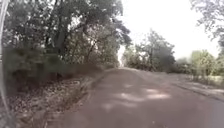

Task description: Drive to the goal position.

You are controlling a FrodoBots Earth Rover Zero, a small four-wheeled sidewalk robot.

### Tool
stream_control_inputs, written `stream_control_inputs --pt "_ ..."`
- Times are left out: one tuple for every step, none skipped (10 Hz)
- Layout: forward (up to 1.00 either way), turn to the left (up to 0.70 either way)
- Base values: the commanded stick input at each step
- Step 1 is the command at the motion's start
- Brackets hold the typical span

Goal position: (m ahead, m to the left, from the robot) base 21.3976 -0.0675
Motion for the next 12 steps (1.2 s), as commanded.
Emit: stream_control_inputs --pt "0.70 -0.02" --pt "0.70 -0.33" --pt "0.70 -0.26" --pt "0.70 -0.19" --pt "0.70 -0.12" --pt "0.70 0.00" --pt "0.70 0.00" --pt "0.70 0.00" --pt "0.70 0.00" --pt "0.70 0.00" --pt "0.70 0.00" --pt "0.70 0.00"
